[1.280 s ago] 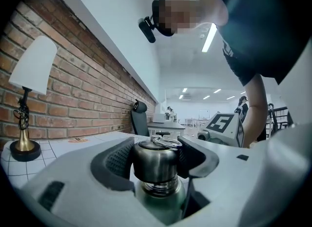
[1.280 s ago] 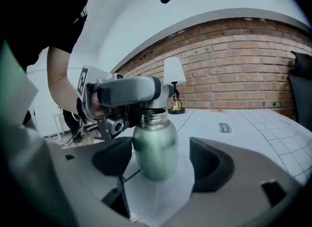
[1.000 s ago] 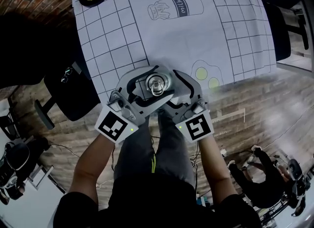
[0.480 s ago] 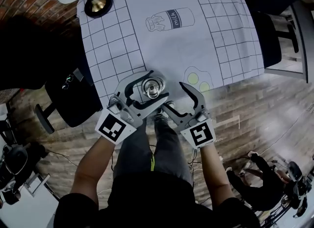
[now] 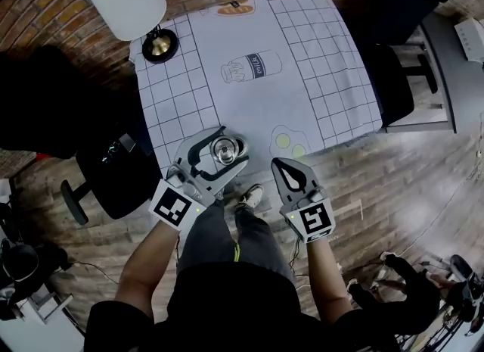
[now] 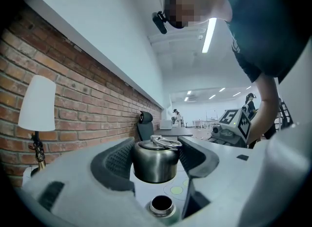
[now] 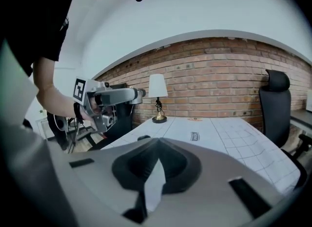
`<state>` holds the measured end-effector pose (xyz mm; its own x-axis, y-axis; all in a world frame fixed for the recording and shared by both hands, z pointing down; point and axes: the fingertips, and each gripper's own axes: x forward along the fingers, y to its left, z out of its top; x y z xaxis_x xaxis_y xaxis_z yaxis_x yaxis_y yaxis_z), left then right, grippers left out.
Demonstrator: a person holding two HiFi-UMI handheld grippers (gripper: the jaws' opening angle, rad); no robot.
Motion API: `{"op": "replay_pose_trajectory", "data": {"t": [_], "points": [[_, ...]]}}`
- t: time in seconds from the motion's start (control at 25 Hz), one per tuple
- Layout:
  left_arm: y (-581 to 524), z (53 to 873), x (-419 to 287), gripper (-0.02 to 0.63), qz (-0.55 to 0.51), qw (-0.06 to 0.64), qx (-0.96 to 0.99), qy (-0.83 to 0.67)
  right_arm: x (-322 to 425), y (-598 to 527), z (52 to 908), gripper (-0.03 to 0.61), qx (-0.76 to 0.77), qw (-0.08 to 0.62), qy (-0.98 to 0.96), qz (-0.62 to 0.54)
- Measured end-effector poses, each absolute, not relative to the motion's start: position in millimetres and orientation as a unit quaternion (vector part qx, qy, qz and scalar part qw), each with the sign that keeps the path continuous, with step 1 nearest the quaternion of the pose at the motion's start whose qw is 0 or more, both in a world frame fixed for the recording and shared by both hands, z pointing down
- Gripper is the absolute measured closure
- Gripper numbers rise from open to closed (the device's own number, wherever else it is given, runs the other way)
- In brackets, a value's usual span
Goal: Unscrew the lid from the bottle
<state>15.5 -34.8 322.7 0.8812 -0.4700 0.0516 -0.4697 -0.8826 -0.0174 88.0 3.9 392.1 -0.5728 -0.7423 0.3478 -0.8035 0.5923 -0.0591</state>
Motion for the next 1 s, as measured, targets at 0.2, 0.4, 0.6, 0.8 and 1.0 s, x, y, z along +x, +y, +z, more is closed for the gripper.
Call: {"op": "replay_pose_trajectory", "data": {"t": [0.2,0.4,0.6,0.8,1.0], "points": [[-31.3,292.6,5.2,0.328,-0.008,0.009,-0.966,0.259,94.6,5.8,362.2,0.566,0.469,0.132,-0.868,0.093],[-25.5,267.2,-4.5,0.328,0.005,0.020,-0.964,0.265,95.9,6.3,339.5,0.566,0.485,0.115,-0.862,0.087],[-20.3,252.3,-22.6,0.328,0.006,0.029,-0.961,0.275,97.1,3.8,324.7,0.566,0.504,0.110,-0.853,0.077],[-20.1,231.1,-40.1,0.328,0.020,0.038,-0.956,0.290,98.3,3.1,303.6,0.566,0.514,0.099,-0.850,0.062],[-22.0,208.9,-56.8,0.328,0.040,0.043,-0.951,0.303,103.0,5.2,273.9,0.566,0.532,0.089,-0.840,0.052]]}}
